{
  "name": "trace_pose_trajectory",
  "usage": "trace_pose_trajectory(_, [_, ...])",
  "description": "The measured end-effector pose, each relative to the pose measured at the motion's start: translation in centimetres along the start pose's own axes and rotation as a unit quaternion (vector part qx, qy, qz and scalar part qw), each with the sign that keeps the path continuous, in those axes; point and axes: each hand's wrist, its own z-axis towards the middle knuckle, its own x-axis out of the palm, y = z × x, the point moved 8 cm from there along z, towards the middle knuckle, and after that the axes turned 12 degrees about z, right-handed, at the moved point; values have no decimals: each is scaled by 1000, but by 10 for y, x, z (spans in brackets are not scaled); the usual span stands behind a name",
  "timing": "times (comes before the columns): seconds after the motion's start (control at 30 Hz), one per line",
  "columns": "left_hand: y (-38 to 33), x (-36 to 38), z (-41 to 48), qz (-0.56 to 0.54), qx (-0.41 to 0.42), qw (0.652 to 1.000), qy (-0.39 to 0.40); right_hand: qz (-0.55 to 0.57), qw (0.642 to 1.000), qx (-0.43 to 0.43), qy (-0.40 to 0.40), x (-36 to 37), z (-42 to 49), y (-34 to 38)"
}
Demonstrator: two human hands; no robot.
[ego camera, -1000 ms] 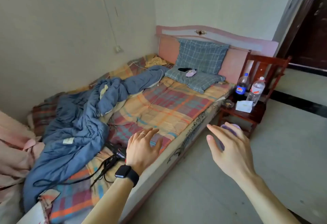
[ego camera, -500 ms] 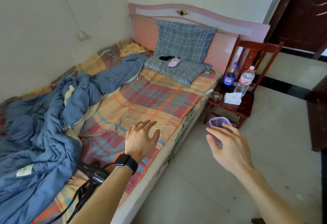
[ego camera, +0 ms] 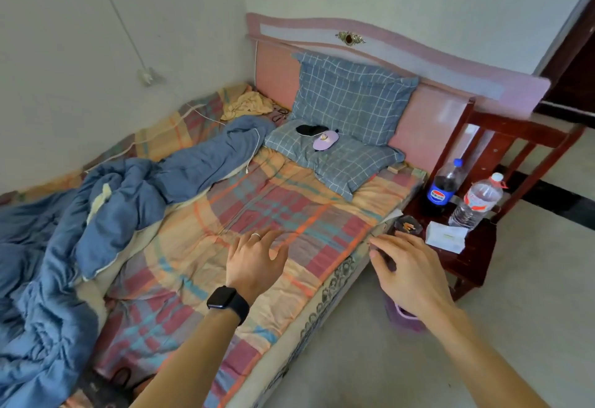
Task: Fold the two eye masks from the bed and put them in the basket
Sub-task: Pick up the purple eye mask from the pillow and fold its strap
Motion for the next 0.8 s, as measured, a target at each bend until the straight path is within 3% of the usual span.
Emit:
trace_pose_trajectory(0.37, [-25,23,189,0,-56,998,4,24,996,-72,42,40,209,-62])
trace_pose_trajectory(0.8, [-56,67,434,10,-51,998,32,13,988,-8,155,116,440,-151])
